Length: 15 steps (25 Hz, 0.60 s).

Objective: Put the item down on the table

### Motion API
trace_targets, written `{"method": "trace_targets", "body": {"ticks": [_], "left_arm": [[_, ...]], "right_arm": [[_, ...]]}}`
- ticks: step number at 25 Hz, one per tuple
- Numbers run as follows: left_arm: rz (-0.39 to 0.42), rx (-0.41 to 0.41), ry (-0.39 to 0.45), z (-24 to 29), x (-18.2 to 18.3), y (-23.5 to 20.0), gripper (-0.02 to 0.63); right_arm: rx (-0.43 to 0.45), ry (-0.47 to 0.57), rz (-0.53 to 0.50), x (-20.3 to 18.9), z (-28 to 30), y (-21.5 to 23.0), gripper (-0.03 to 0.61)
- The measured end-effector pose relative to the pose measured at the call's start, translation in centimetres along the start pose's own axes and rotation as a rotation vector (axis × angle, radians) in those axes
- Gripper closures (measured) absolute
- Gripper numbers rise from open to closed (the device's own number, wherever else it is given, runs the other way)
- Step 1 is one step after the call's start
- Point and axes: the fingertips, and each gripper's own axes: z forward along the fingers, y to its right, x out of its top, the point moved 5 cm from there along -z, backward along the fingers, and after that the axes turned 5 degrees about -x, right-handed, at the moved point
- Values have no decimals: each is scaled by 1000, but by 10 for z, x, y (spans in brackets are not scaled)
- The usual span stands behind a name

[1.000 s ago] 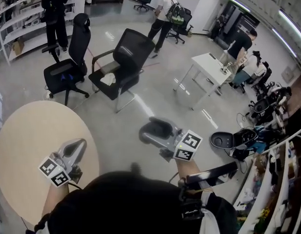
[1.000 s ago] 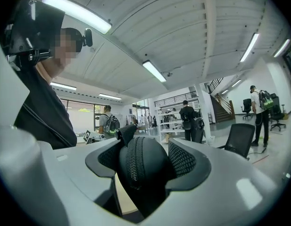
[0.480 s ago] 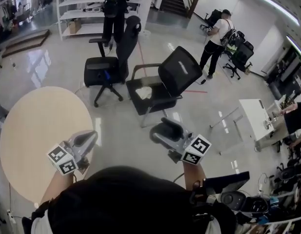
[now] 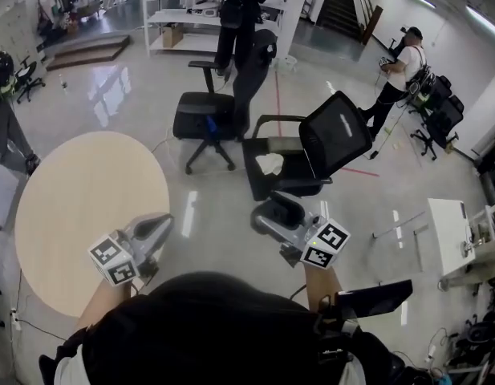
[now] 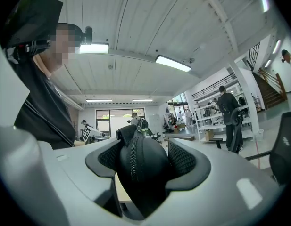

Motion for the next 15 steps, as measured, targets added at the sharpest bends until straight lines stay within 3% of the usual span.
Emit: {"method": "trace_targets", "body": {"ticks": [6,12,15], "left_arm": [[18,49,48,-25,27,-35,618],[-21,49,47,-34,29,-77,618],[-21,60,26,-28,27,-92,618]], "right_arm": [[51,-8,-26,23,53,-2,276],[-5,-13,2,22,79,19,278],[8,-13,17,17,88,32,278]]}}
